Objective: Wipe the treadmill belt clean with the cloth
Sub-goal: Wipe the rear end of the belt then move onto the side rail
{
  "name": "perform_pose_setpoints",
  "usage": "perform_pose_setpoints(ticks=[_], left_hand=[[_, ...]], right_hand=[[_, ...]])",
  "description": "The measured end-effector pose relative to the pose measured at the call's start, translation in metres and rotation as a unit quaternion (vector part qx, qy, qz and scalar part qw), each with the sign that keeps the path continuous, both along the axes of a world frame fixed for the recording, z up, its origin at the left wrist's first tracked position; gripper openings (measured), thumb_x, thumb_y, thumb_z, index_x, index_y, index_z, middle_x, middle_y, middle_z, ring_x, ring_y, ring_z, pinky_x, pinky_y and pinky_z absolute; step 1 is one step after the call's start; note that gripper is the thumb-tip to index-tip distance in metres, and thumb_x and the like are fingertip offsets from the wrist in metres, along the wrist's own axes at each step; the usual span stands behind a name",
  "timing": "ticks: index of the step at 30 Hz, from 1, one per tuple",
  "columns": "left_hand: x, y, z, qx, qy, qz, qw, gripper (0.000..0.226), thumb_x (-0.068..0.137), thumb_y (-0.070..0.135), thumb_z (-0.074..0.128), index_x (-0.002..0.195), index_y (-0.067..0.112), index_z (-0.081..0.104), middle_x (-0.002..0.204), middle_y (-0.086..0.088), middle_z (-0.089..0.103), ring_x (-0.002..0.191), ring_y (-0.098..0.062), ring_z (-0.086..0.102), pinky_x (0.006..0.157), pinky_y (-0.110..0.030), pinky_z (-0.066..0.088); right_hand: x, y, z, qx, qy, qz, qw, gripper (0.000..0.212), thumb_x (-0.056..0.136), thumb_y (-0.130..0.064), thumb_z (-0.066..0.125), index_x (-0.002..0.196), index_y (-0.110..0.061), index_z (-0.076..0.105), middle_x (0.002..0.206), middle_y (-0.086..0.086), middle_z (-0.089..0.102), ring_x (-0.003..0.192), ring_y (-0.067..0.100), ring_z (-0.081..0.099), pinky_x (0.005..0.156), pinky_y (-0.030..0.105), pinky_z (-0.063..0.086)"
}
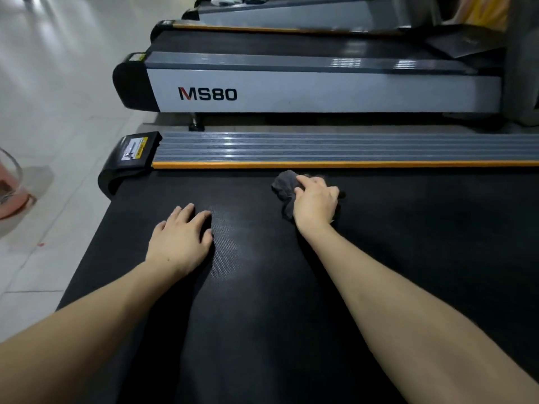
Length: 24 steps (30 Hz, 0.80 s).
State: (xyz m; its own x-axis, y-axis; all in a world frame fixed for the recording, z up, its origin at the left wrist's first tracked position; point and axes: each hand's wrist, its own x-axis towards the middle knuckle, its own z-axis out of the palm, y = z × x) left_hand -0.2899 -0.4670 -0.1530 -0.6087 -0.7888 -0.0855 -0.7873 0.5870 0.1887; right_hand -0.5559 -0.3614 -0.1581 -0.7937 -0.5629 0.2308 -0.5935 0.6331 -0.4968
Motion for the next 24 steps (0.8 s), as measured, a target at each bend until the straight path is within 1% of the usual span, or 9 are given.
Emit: perform_pose_setpoints(ticks=[2,4,7,10,12,14,17,22,24], left_hand=[[0.007,-0.007,0.0,-0.007,0.008,0.002,1.0,0.048,0.101,0.049,0.038,0.148,0.037,0.041,0.166,-0.001,0.027,0.156,-0.024,0.017,0.123,-0.049,0.021],[0.018,-0.016,0.001,-0.009,0.015,0.017,1.0,0.048,0.102,0.049,0.038,0.147,0.035,0.042,0.166,-0.001,0.028,0.155,-0.024,0.017,0.123,-0.048,0.022],[0.038,-0.022,-0.004,-0.028,0.011,0.027,0.999,0.05,0.101,0.055,0.034,0.148,0.04,0.04,0.166,0.001,0.028,0.155,-0.023,0.016,0.123,-0.051,0.02],[0.045,-0.028,-0.006,-0.011,0.009,0.019,1.0,0.055,0.1,0.06,0.03,0.154,0.044,0.031,0.169,0.004,0.019,0.157,-0.019,0.009,0.125,-0.049,0.013],[0.049,-0.027,-0.008,-0.007,0.009,0.01,1.0,0.058,0.101,0.06,0.028,0.156,0.045,0.027,0.17,0.005,0.014,0.157,-0.018,0.005,0.127,-0.047,0.009],[0.056,-0.025,-0.01,-0.02,0.015,0.011,1.0,0.059,0.101,0.06,0.029,0.157,0.044,0.028,0.17,0.002,0.015,0.157,-0.02,0.005,0.127,-0.046,0.01],[0.066,-0.02,-0.015,-0.031,0.015,0.004,0.999,0.06,0.101,0.06,0.027,0.158,0.043,0.028,0.17,0.0,0.016,0.157,-0.024,0.006,0.127,-0.046,0.01],[0.07,-0.01,-0.02,-0.048,0.029,0.013,0.998,0.064,0.098,0.06,0.009,0.16,0.044,0.019,0.171,0.004,0.006,0.158,-0.019,-0.002,0.127,-0.045,0.001],[0.07,-0.008,-0.021,-0.061,0.037,0.02,0.997,0.062,0.1,0.058,0.011,0.16,0.043,0.02,0.171,0.004,0.008,0.158,-0.019,-0.002,0.127,-0.045,0.001]], right_hand=[[0.02,-0.019,-0.001,0.004,-0.01,0.01,1.0,0.033,0.097,-0.029,0.048,0.128,-0.031,0.06,0.132,0.003,0.055,0.119,0.031,0.046,0.099,0.044,0.035],[0.053,-0.05,-0.003,0.007,-0.006,0.015,1.0,0.032,0.097,-0.038,0.049,0.127,-0.033,0.061,0.133,0.0,0.056,0.112,0.03,0.043,0.096,0.039,0.035],[0.107,-0.092,-0.008,0.035,0.026,0.116,0.992,0.038,0.095,-0.047,0.051,0.129,-0.033,0.057,0.137,-0.001,0.052,0.11,0.031,0.038,0.096,0.041,0.038],[0.098,-0.093,-0.007,0.066,0.066,0.217,0.972,0.036,0.096,-0.04,0.052,0.131,-0.035,0.054,0.136,-0.004,0.052,0.11,0.03,0.042,0.093,0.044,0.044],[0.065,-0.073,-0.01,0.074,0.13,0.235,0.96,0.034,0.095,-0.035,0.053,0.128,-0.037,0.056,0.129,-0.007,0.058,0.1,0.031,0.049,0.085,0.045,0.05],[0.022,-0.041,-0.015,0.073,0.145,0.174,0.971,0.034,0.094,-0.032,0.053,0.128,-0.037,0.057,0.125,-0.007,0.059,0.096,0.032,0.05,0.082,0.045,0.051],[-0.022,0.003,-0.016,0.057,0.1,0.053,0.992,0.036,0.098,-0.032,0.049,0.134,-0.036,0.055,0.134,-0.007,0.055,0.107,0.032,0.048,0.091,0.044,0.048],[0.02,-0.019,-0.009,0.112,0.038,-0.028,0.993,0.058,0.096,-0.058,0.035,0.146,-0.029,0.039,0.153,-0.001,0.035,0.123,0.038,0.036,0.104,0.048,0.035],[0.04,-0.031,-0.009,0.121,0.052,-0.014,0.991,0.057,0.096,-0.053,0.041,0.146,-0.028,0.036,0.153,0.002,0.033,0.122,0.038,0.035,0.104,0.047,0.035]])
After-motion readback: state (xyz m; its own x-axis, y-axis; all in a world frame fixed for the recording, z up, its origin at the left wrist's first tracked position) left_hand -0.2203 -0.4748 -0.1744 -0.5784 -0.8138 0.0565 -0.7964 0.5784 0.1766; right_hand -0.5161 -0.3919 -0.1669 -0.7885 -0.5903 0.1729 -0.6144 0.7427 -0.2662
